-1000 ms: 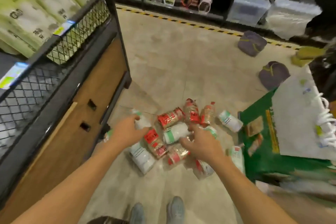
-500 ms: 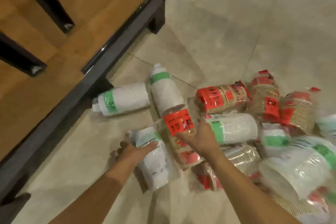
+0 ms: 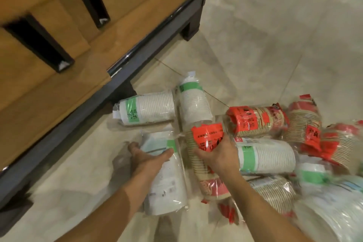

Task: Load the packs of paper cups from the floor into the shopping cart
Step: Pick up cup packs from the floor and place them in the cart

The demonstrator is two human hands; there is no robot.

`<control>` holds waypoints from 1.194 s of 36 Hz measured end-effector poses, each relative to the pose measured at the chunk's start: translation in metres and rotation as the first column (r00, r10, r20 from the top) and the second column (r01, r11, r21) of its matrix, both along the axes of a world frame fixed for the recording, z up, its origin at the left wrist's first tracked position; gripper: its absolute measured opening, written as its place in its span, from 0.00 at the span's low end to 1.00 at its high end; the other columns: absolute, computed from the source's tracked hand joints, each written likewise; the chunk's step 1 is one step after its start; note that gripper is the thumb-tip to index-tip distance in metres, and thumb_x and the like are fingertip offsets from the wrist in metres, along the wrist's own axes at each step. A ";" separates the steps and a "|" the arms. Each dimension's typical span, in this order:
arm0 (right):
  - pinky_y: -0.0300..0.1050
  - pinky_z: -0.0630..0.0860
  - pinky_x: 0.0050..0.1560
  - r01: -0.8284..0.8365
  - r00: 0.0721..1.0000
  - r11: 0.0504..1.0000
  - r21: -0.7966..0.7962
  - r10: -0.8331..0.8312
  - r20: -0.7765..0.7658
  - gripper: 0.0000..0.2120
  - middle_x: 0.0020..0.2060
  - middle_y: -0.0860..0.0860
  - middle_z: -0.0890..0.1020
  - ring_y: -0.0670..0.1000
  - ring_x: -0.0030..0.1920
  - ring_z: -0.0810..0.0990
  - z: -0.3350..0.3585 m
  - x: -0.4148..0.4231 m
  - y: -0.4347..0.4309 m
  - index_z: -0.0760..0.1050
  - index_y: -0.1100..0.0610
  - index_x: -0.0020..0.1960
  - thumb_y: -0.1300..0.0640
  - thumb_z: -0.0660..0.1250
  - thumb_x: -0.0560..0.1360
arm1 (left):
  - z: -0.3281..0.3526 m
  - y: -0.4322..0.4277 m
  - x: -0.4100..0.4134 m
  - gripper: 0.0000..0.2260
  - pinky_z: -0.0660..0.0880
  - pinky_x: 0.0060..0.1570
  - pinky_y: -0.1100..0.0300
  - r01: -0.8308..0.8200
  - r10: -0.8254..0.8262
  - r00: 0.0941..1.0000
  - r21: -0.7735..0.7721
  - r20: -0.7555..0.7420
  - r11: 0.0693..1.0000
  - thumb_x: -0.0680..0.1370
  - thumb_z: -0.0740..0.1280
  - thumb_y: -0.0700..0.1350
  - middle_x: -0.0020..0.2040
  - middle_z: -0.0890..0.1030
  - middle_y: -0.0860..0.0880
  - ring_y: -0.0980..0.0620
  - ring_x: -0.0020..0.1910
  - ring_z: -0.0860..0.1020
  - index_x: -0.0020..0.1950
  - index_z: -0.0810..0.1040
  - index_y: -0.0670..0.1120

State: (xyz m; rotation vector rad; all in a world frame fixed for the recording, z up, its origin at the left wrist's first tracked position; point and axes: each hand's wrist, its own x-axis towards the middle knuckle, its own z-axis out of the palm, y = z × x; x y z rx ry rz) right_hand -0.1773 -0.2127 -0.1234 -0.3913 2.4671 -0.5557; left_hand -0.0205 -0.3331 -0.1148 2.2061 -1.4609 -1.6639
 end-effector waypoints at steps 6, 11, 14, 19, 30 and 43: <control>0.57 0.82 0.53 0.043 0.999 0.994 -0.097 -0.042 0.016 0.55 0.53 0.49 0.83 0.55 0.54 0.83 0.162 0.001 -0.009 0.69 0.51 0.68 0.24 0.74 0.48 | 0.174 -0.014 0.018 0.51 0.78 0.59 0.47 0.006 -0.013 0.996 -0.075 -0.092 0.997 0.53 0.83 0.61 0.62 0.77 0.47 0.43 0.56 0.80 0.68 0.55 0.60; 0.54 0.82 0.48 0.017 0.998 0.959 -0.282 -0.034 -0.053 0.41 0.45 0.45 0.83 0.49 0.46 0.83 0.375 0.004 -0.027 0.74 0.48 0.58 0.30 0.77 0.51 | 0.372 -0.014 0.038 0.51 0.76 0.62 0.45 0.013 -0.059 0.962 -0.171 -0.266 0.985 0.58 0.84 0.58 0.63 0.77 0.50 0.46 0.60 0.79 0.72 0.57 0.60; 0.54 0.82 0.49 -0.036 0.997 0.942 -0.333 0.009 -0.083 0.37 0.44 0.45 0.83 0.49 0.46 0.83 0.502 0.006 -0.040 0.73 0.47 0.56 0.33 0.78 0.53 | 0.489 -0.024 0.056 0.47 0.78 0.59 0.47 -0.052 -0.043 0.938 -0.262 -0.345 0.964 0.59 0.86 0.55 0.65 0.76 0.52 0.50 0.60 0.79 0.69 0.60 0.59; 0.54 0.81 0.53 -0.145 0.986 0.879 -0.454 0.090 -0.142 0.42 0.49 0.47 0.84 0.52 0.51 0.84 0.697 0.017 -0.073 0.73 0.48 0.57 0.29 0.76 0.49 | 0.672 -0.048 0.089 0.48 0.77 0.63 0.49 -0.184 -0.019 0.906 -0.435 -0.423 0.881 0.60 0.85 0.53 0.66 0.75 0.52 0.52 0.60 0.79 0.71 0.61 0.53; 0.54 0.79 0.52 -0.656 0.743 0.446 -0.609 0.524 -0.417 0.25 0.41 0.45 0.80 0.52 0.48 0.81 0.949 0.167 -0.116 0.70 0.44 0.43 0.39 0.84 0.61 | 0.914 -0.028 0.255 0.54 0.72 0.67 0.50 -0.419 0.136 0.902 -0.755 -0.410 0.505 0.58 0.83 0.61 0.67 0.73 0.51 0.49 0.66 0.74 0.75 0.55 0.53; 0.50 0.82 0.44 -0.776 0.239 -0.143 -0.614 0.835 -0.496 0.29 0.41 0.44 0.85 0.45 0.42 0.84 0.979 0.512 -0.113 0.80 0.48 0.50 0.32 0.81 0.57 | 0.962 0.149 0.570 0.51 0.72 0.63 0.53 -0.613 0.665 0.617 -0.787 -0.421 0.069 0.63 0.83 0.56 0.69 0.71 0.48 0.47 0.65 0.73 0.75 0.55 0.51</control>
